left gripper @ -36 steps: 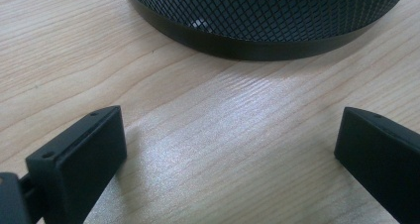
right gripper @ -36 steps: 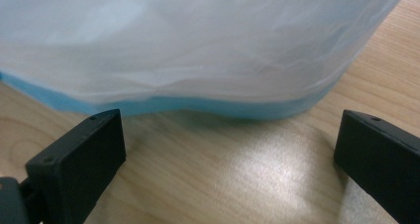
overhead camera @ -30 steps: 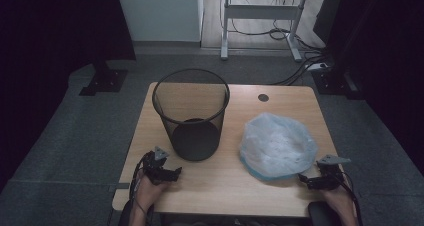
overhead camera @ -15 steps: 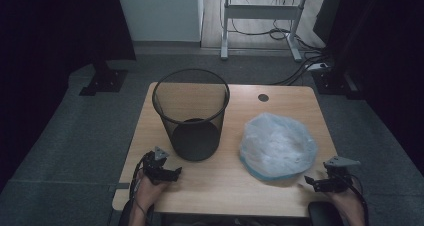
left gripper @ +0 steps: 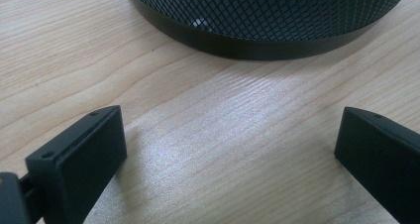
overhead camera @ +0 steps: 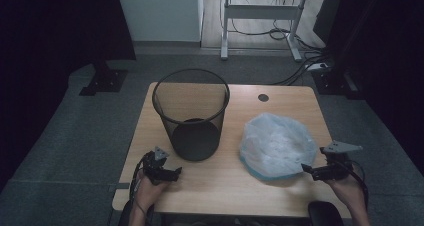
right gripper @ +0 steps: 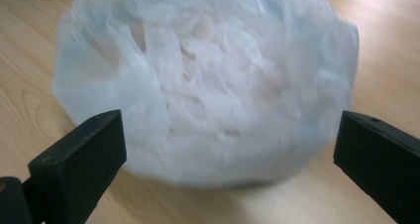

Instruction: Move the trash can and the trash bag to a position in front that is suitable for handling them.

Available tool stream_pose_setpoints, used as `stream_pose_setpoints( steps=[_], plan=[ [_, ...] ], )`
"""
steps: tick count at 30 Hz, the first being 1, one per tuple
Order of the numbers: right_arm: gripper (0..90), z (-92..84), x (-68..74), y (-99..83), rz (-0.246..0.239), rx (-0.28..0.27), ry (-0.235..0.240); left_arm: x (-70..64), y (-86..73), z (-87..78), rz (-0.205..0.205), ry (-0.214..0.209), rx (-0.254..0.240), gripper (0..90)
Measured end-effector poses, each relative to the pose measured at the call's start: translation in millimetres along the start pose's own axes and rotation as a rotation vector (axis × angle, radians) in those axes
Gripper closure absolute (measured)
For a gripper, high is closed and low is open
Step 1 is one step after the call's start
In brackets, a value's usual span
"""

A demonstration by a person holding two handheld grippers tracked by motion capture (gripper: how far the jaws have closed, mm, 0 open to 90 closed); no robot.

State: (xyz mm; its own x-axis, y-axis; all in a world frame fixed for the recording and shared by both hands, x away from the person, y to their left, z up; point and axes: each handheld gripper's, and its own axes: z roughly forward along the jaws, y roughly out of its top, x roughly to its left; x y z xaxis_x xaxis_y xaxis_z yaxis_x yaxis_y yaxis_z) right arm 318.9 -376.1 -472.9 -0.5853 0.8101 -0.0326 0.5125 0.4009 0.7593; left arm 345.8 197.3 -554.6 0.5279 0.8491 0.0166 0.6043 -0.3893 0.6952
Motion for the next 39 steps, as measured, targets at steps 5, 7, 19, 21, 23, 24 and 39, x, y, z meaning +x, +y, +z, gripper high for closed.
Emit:
stream_pose_setpoints(
  steps=[5, 7, 19, 21, 23, 24, 39],
  plan=[
    [0.0, 10.6, 1.9, 26.1, -0.025, -0.013, 0.02, 0.0, 0.0, 0.0, 0.0, 0.0, 0.0, 0.0],
    [0.0, 17.6, 2.4, 35.2, -0.042, 0.004, 0.014, 0.0, 0.0, 0.0, 0.0, 0.0, 0.0, 0.0],
    [0.0, 71.4, 10.6, 75.6, -0.07, 0.033, 0.05, 0.0, 0.0, 0.0, 0.0, 0.0, 0.001, 0.0],
    [0.0, 84.1, 11.2, 77.1, -0.072, 0.039, 0.055, 0.0, 0.0, 0.0, 0.0, 0.001, 0.0, 0.0],
    [0.0, 95.6, 11.1, 76.4, -0.069, 0.053, 0.058, 0.0, 0.0, 0.0, 0.0, 0.001, 0.0, 0.0],
    [0.0, 103.6, 10.2, 74.9, -0.069, 0.065, 0.059, 0.0, 0.0, 0.0, 0.0, 0.0, 0.0, 0.0],
    [0.0, 148.3, -3.6, 26.9, -0.025, 0.218, 0.037, -0.1, 0.2, 0.2, 0.0, 0.002, 0.0, 0.0]
  ],
)
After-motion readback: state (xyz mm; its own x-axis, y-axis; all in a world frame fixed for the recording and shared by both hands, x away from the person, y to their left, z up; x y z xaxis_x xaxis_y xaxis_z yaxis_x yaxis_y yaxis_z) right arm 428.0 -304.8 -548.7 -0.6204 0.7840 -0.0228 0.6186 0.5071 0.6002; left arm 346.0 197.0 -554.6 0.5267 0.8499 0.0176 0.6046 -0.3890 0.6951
